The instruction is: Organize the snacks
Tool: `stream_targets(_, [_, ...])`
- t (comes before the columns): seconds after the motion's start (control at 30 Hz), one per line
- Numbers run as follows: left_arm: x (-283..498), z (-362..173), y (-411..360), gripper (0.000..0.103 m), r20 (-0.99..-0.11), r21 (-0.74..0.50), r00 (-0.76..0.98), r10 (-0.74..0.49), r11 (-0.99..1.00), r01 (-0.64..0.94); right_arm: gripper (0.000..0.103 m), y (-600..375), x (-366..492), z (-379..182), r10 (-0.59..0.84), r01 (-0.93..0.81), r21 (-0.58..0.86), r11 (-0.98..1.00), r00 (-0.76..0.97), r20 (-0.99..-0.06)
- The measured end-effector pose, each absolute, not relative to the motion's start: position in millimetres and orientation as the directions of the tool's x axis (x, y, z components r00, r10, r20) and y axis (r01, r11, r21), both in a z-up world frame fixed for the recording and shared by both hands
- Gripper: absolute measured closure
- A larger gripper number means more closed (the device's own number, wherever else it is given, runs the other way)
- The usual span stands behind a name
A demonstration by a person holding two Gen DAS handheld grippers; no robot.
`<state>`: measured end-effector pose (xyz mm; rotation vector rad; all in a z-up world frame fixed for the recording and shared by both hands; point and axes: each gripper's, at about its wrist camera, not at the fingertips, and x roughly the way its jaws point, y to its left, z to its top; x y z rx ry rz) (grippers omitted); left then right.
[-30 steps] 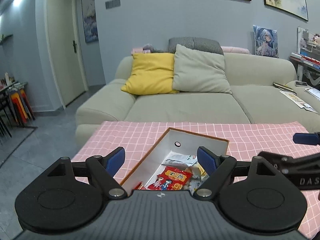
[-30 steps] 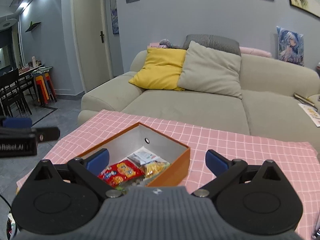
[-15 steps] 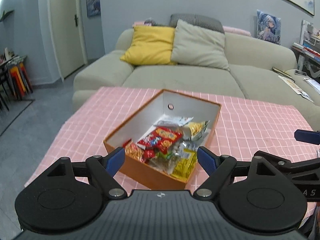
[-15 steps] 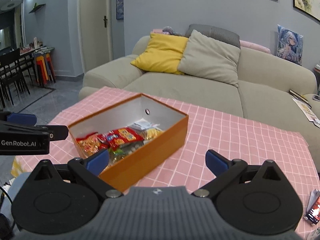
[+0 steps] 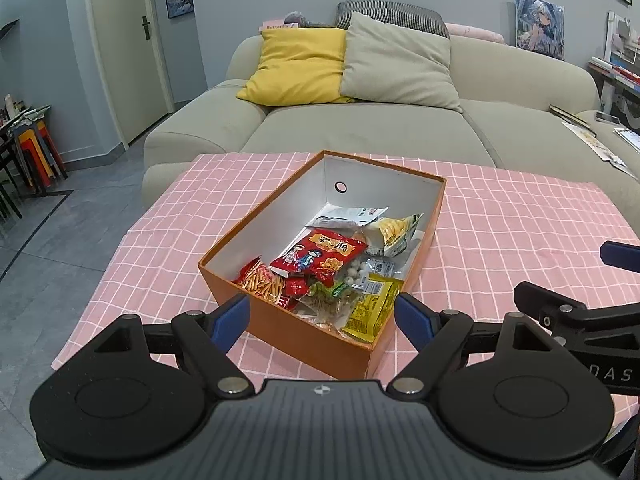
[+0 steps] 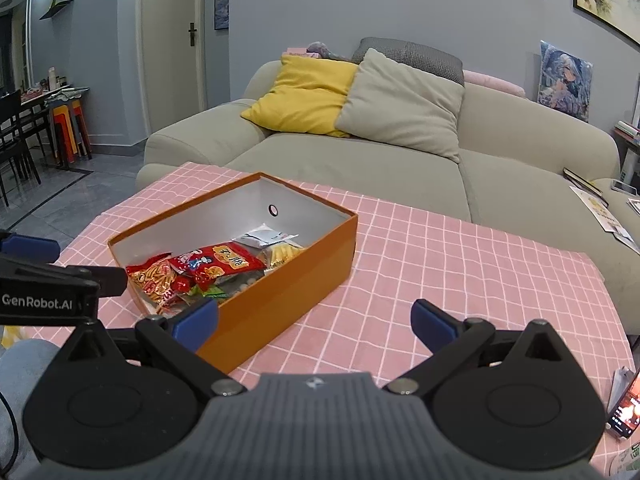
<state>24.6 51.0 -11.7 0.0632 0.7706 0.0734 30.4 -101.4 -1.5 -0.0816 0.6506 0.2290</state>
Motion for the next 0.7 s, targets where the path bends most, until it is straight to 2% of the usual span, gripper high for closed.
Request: stream_targets(0.7, [25.9, -11.6, 56.9, 0.007, -0.700, 0.090, 0.707, 0.099, 0.995, -0.050, 0.004, -98.5, 30.2, -2.4, 0.186, -0.245, -0.012, 0.970, 0.765, -0.616])
